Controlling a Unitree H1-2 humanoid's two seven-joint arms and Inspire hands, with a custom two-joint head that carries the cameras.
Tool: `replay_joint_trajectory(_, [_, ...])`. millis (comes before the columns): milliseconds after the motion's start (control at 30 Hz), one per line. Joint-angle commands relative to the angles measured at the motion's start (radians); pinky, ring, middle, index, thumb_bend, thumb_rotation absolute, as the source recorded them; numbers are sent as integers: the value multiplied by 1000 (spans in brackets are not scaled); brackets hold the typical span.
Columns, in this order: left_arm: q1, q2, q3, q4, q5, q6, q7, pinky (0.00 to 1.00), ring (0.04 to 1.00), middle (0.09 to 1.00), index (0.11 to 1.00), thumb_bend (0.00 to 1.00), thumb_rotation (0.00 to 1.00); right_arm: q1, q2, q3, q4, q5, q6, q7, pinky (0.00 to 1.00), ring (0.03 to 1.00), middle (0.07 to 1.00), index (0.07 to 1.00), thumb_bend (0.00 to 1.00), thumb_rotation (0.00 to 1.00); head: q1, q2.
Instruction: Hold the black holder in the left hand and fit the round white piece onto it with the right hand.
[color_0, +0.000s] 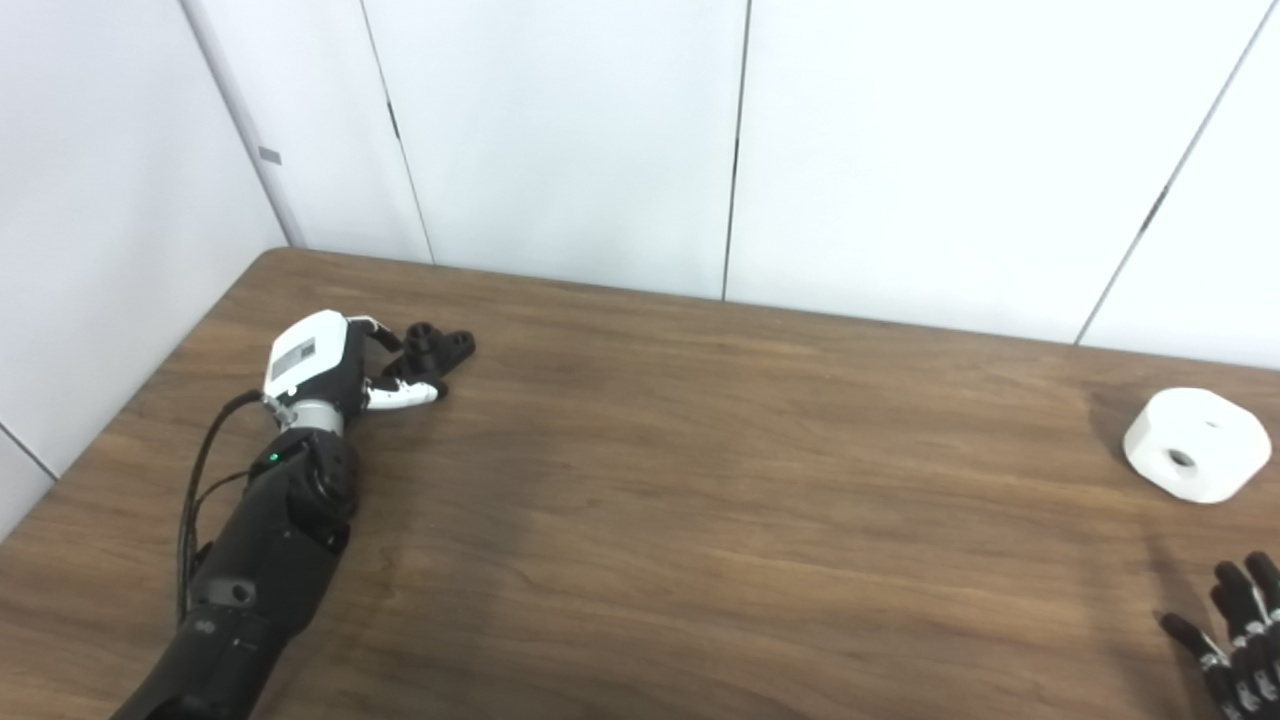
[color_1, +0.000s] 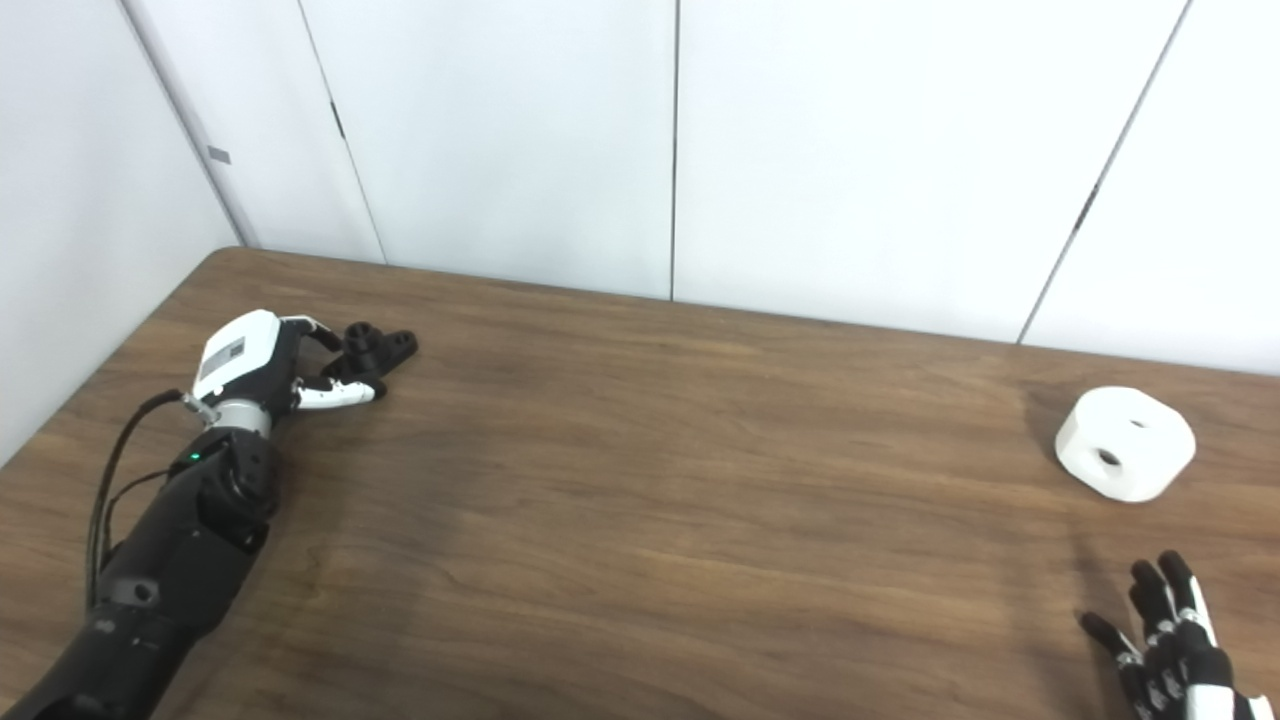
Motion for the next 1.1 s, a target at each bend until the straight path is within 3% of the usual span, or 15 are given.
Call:
replay_joint_trajectory(0, [-38, 35, 2, -14, -2, 1, 12, 931, 928, 860, 660, 901, 340, 37, 5, 14, 0, -4, 40, -2, 1000, 1000, 976, 1000, 614, 1000, 0, 0])
replay_joint_trajectory(500, [-33, 50, -16, -13, -31, -24, 8, 896, 921, 845, 617, 863, 290, 40, 6, 22, -9, -5, 41, -13, 1000, 1000, 972, 1000, 606, 1000, -8, 7])
replay_joint_trajectory(667, [-30, 52, -12, 11, -52, -81, 37, 876, 900, 821, 577, 813, 170, 43, 4, 25, -12, -16, 41, -17, 1000, 1000, 966, 1000, 607, 1000, -11, 8])
replay_joint_trajectory(733, [-30, 48, -4, 27, -66, -107, 54, 862, 887, 807, 509, 585, 87, 42, 3, 24, -7, -3, 40, -14, 1000, 1000, 966, 1000, 611, 1000, -13, 7])
replay_joint_trajectory(767, [-30, 46, -2, 33, -70, -116, 61, 856, 881, 800, 499, 555, 75, 42, 4, 24, -7, 0, 42, -14, 1000, 1000, 965, 1000, 613, 1000, -15, 4])
replay_joint_trajectory(933, [-32, 43, -8, 58, -69, -146, 95, 804, 836, 744, 486, 523, 49, 44, 3, 25, -7, 0, 43, -14, 1000, 1000, 964, 1000, 634, 1000, -23, 9])
replay_joint_trajectory(1067, [-29, 48, -22, 55, -70, -150, 82, 775, 835, 732, 484, 519, 43, 44, 2, 24, -5, 4, 42, -13, 1000, 1000, 961, 1000, 640, 1000, -24, 6])
